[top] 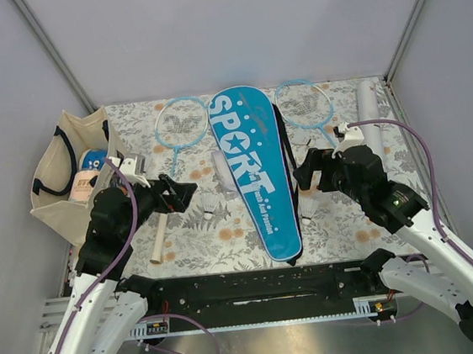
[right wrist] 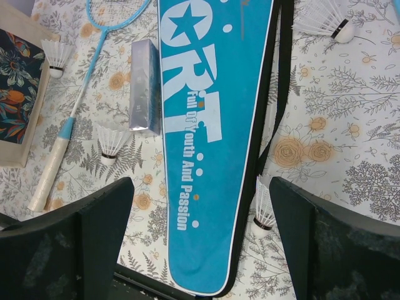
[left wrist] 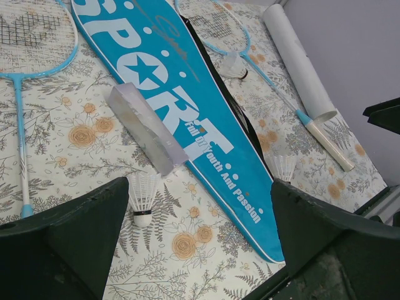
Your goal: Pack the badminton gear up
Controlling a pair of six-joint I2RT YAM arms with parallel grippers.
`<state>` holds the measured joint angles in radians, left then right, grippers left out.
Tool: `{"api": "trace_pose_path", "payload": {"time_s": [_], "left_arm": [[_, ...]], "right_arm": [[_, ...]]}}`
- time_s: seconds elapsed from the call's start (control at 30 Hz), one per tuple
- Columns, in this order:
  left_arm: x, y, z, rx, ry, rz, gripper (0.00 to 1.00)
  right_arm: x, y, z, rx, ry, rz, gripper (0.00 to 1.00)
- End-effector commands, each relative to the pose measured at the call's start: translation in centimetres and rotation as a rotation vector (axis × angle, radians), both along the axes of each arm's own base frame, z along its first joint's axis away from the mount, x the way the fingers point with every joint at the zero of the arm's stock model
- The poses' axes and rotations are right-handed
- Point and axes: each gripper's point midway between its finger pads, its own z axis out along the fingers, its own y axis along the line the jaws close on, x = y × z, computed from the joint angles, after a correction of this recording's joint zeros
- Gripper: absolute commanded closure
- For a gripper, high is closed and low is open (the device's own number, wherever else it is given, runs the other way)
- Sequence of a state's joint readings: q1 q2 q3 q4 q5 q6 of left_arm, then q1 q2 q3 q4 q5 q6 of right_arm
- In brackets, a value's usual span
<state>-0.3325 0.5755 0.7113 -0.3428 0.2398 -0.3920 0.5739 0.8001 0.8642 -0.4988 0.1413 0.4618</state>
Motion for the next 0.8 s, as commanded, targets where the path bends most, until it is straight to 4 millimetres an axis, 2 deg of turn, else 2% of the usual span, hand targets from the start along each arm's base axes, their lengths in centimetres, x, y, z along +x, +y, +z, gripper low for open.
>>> {"api": "trace_pose_path", "payload": {"time_s": [0.0, 0.27, 0.47, 0.63, 0.77], "left_arm": [[0.4, 0.1, 1.4, -0.011, -0.067, 0.004, 0.01], [0.3, 0.2, 1.6, -0.01, -0.071, 0.008, 0.01], [0.4, 0.4, 1.3, -0.003, -0.061, 0.02, 0.01], [0.6, 0.6, 1.2, 0.0, -0.06, 0.034, 0.01], [0.7, 0.9, 1.0, 0.009, -0.052, 0.056, 0.01]], "right_arm": [[1.0, -0.5, 2.4, 0.01, -0.083, -0.039, 0.01], [3.4, -2.2, 2.2, -0.063, -0.14, -0.158, 0.0], [6.6, -5.1, 0.9, -0.355, -0.165, -0.266, 0.01], [9.5, -4.1, -2.1, -0.479, -0.024, -0.157, 0.01], [12.3, -7.4, -4.2, -0.525, 0.131, -0.199, 0.01]]}}
